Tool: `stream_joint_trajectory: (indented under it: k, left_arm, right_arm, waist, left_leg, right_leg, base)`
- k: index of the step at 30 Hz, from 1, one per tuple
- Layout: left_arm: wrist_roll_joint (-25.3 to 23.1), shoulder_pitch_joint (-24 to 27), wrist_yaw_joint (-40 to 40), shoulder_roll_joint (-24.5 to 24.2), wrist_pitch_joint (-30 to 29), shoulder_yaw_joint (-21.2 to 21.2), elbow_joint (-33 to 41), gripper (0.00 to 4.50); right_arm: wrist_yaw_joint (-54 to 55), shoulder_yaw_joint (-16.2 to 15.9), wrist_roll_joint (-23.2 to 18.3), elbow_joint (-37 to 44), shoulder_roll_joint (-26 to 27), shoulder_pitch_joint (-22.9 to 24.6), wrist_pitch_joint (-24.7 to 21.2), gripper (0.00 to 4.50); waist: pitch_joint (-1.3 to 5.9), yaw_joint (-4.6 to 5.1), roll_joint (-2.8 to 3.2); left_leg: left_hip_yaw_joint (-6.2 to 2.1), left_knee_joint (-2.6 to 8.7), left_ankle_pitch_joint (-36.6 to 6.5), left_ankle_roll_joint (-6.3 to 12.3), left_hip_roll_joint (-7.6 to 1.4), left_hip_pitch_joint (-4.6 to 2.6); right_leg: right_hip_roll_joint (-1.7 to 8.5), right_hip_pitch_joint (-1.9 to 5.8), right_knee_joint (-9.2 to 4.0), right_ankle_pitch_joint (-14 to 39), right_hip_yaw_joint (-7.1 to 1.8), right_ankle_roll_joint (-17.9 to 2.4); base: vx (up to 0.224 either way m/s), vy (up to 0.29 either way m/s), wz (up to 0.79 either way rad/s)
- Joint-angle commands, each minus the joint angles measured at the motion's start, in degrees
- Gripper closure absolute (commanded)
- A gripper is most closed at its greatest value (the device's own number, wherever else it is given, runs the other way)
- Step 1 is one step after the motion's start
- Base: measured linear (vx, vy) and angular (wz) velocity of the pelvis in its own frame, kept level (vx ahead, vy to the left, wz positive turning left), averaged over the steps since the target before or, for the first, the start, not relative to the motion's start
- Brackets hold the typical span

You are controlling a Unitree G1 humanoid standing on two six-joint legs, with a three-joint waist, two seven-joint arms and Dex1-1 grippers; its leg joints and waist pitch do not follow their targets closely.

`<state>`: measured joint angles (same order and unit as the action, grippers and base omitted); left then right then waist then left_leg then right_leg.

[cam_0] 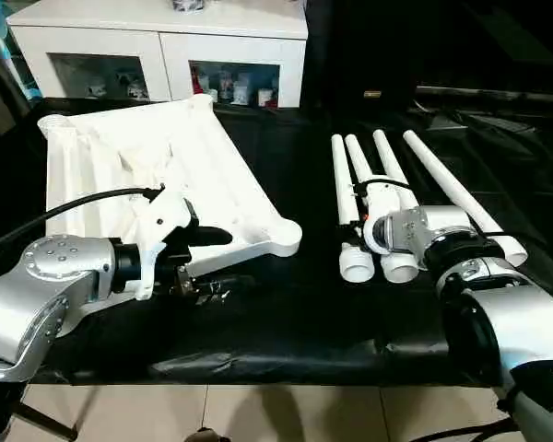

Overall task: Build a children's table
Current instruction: Pick table leg

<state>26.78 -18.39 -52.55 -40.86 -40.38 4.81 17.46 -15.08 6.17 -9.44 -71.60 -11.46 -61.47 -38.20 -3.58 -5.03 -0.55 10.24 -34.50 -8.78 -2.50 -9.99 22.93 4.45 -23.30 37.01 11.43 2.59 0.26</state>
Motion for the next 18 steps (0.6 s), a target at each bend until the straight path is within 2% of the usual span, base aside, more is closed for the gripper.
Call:
stream_joint_trajectory:
  k: [1,7,11,12,14,15,16,17,18]
  left_arm:
    - [0.03,-0.96,0.72,0.22,-0.59,-0.49,0.09,0.0]
    - [-0.22,-2.4,2.71,1.68,-1.04,-0.9,-1.54,0.0]
    - [-0.01,-5.36,7.46,5.44,-0.77,-3.49,-4.2,0.0]
    - [0.61,-6.5,9.2,6.91,-1.25,-4.66,-4.99,0.0]
    - [1.89,-8.99,12.71,9.8,-2.36,-6.9,-6.51,0.0]
    - [3.74,-11.25,15.84,12.69,-3.63,-9.06,-7.75,0.0]
    - [5.11,-12.43,17.38,14.3,-4.52,-10.23,-8.33,0.0]
    - [6.86,-13.76,19.05,16.15,-5.71,-11.55,-8.98,0.0]
    - [9.43,-15.61,21.31,18.91,-7.39,-13.13,-10.12,0.0]
  right_arm:
    - [0.48,0.71,-0.48,-0.6,-0.55,-0.97,0.33,2.14]
    - [2.03,3.01,-1.73,-1.14,-1.03,-0.42,0.7,2.54]
    - [2.6,5.94,-3.35,-0.64,-1.29,-0.5,2.83,2.58]
    - [2.14,7.24,-4.44,-0.25,-1.28,-0.76,3.86,2.58]
    - [0.44,8.97,-6.12,0.97,-1.34,-1.01,6.43,2.59]
    - [-1.66,10.24,-7.62,2.4,-1.42,-1.06,8.19,2.59]
    - [-3.2,10.51,-8.16,3.46,-1.45,-0.91,9.07,2.59]
    - [-5.23,10.46,-8.51,4.88,-1.47,-0.61,10.26,2.59]
    - [-10.07,9.31,-8.66,8.45,-1.28,0.58,12.48,2.59]
  waist:
    - [4.16,0.14,0.5]
    - [4.22,0.09,0.58]
    - [4.29,0.02,0.44]
    - [4.34,0.01,0.21]
    - [4.4,-0.14,0.14]
    - [4.38,-0.05,0.08]
    - [4.47,-0.11,-0.41]
    - [4.6,-0.24,-0.4]
    - [4.62,-0.37,-0.54]
  left_leg:
    - [-0.62,4.06,-16.21,-5.27,-2.36,-1.67]
    - [-0.62,4.0,-16.21,-5.24,-2.3,-1.71]
    - [-0.65,3.98,-15.84,-5.39,-2.3,-1.64]
    - [-0.58,3.92,-15.5,-5.1,-2.25,-1.65]
    - [-0.49,3.73,-15.22,-4.77,-2.27,-1.74]
    - [-0.51,3.77,-14.62,-4.37,-2.2,-1.44]
    - [-0.47,3.63,-13.69,-3.76,-2.21,-1.35]
    - [-0.36,3.52,-13.09,-3.54,-2.2,-1.42]
    - [-0.27,3.38,-11.6,-2.66,-2.1,-1.16]
  right_leg:
    - [3.0,2.05,-3.97,9.91,-2.27,-11.73]
    - [2.98,2.07,-3.99,9.81,-2.24,-11.69]
    - [3.04,2.23,-3.93,8.92,-2.24,-11.67]
    - [3.04,2.28,-3.95,8.53,-2.26,-11.61]
    - [3.14,2.31,-4.0,7.58,-2.33,-11.86]
    - [3.14,2.53,-3.94,7.46,-2.24,-11.95]
    - [3.18,2.76,-3.82,6.33,-2.25,-12.19]
    - [3.17,2.84,-3.68,5.14,-2.23,-12.6]
    - [3.09,2.97,-3.59,3.09,-2.18,-13.24]
  base:
    - [0.0,0.0,0.0]
    - [0.0,0.0,0.0]
    - [0.0,0.0,0.0]
    - [0.0,0.0,0.0]
    - [0.0,0.0,0.0]
    - [0.0,0.0,0.0]
    - [0.0,0.0,0.0]
    - [0.0,0.0,0.0]
    - [0.0,0.0,0.0]
